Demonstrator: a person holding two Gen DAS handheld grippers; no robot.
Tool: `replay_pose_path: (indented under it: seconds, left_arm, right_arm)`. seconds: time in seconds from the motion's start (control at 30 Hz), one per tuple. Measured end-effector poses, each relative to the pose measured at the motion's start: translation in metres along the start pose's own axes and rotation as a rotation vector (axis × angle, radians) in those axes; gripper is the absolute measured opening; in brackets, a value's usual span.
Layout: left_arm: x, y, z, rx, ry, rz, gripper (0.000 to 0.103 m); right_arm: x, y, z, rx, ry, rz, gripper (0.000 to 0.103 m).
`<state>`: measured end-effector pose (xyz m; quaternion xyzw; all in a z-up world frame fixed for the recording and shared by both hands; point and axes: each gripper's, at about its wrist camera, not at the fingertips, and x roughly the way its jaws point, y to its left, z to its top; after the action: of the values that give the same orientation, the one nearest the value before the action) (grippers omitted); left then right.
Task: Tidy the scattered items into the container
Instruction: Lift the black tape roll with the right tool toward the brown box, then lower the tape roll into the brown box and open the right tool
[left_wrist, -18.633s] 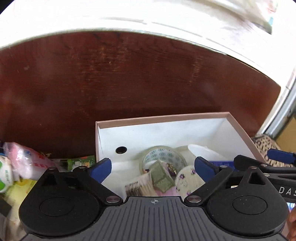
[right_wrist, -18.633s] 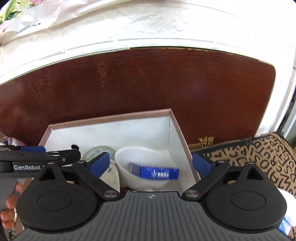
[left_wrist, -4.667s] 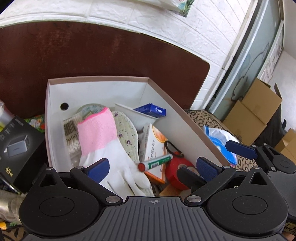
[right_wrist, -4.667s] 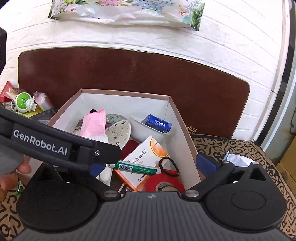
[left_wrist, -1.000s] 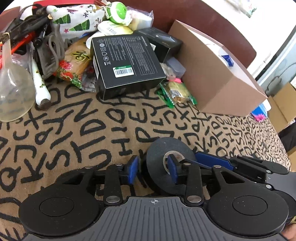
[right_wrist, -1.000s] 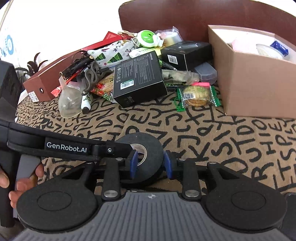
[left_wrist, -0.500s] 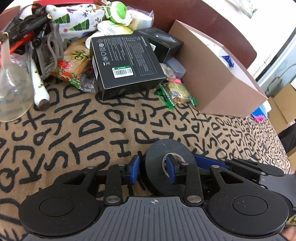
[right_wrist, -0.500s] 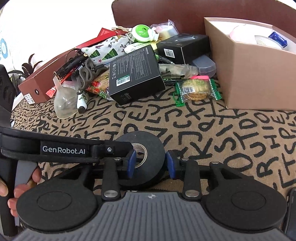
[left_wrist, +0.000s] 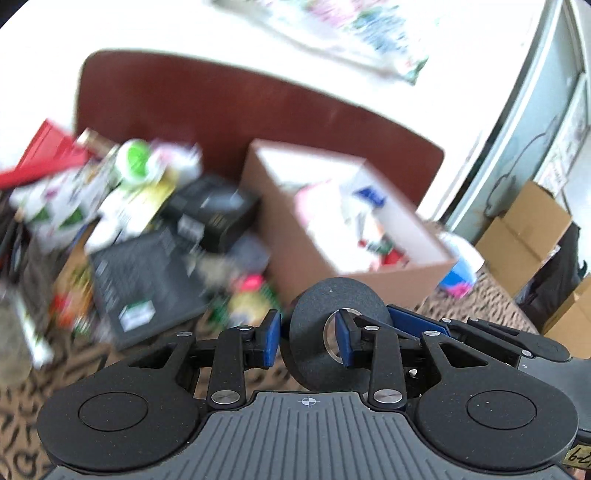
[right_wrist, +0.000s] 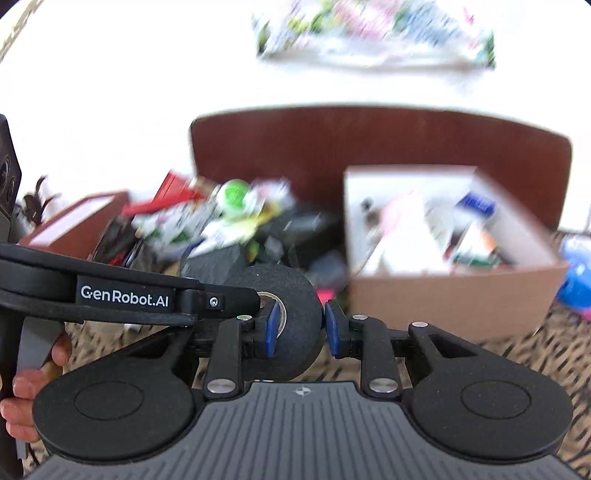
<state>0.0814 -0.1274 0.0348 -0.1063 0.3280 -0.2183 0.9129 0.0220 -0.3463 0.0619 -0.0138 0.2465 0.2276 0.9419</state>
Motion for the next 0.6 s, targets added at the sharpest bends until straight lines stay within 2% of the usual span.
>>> replay_pose_path:
  seconds: [0.13, 0.3, 0.6]
  left_arm:
    - [0.015, -0.023, 0.028, 0.033, -0.035, -0.023, 0.033]
    - [0.045, -0.054, 0.059, 0.063, -0.059, -0.062, 0.032]
    - [0.126, -0.096, 0.089, 0.062, -0.015, -0.166, 0.037]
  right_arm:
    - [-0.002, -0.029, 0.023, 0.024, -0.062, -0.027, 0.030]
    - [0.001, -0.073, 0.047, 0.060, -0.099, -0.068, 0.030]
    - [0.025, -0.155, 0.069, 0.095, -0.068, -0.142, 0.030]
